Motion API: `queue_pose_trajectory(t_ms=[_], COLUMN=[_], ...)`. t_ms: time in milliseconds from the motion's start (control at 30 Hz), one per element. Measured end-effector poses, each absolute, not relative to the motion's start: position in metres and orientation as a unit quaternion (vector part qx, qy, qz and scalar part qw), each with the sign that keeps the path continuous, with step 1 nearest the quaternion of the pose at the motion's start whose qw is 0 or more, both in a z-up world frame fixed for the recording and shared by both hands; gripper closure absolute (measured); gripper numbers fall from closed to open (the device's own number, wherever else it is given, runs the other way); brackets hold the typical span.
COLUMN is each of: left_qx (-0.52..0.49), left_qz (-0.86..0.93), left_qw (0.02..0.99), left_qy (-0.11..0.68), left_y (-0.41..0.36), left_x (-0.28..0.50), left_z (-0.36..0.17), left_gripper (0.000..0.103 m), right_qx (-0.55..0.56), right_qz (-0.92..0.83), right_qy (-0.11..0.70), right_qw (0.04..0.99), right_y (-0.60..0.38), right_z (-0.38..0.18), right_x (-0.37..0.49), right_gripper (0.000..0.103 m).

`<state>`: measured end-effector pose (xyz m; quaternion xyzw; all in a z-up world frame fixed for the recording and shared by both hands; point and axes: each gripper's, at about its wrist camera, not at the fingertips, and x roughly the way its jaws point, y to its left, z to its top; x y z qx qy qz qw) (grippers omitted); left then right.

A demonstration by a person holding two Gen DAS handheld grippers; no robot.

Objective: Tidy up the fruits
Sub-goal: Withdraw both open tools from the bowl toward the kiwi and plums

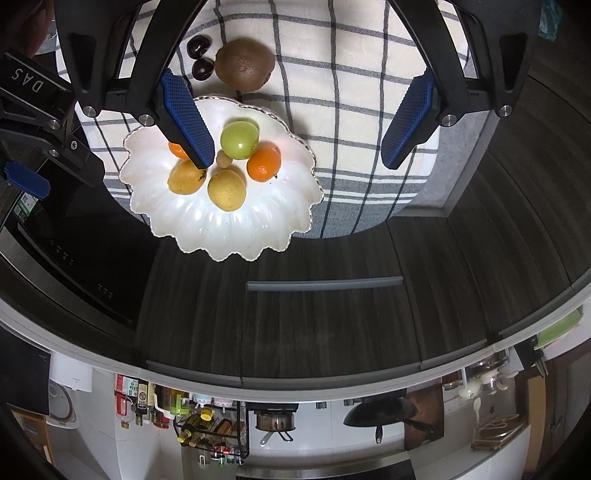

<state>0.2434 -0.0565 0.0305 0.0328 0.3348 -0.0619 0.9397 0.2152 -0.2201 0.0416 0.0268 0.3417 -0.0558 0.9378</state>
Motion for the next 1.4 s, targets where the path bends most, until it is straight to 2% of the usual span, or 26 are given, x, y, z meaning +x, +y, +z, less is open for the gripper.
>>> queue_pose_trajectory(t_ms=[667, 1400], left_qx=[0.041, 0.059], left_qz=[-0.064, -0.078], left_qw=[0.943, 0.937], left_qy=[0.324, 0.336], left_y=[-0.063, -0.072], left_x=[0.215, 0.197], left_z=[0.038, -0.005], left_gripper=[0.011, 0.011], right_qx=[0.034, 0.04], right_qz=[-0.062, -0.064], right_qy=[0.335, 0.362], right_qw=[0.94, 0.929], right_y=[-0.227, -0.233], right_z=[0.044, 0.005], right_x=[0.184, 0.162], right_gripper=[0.014, 0.014])
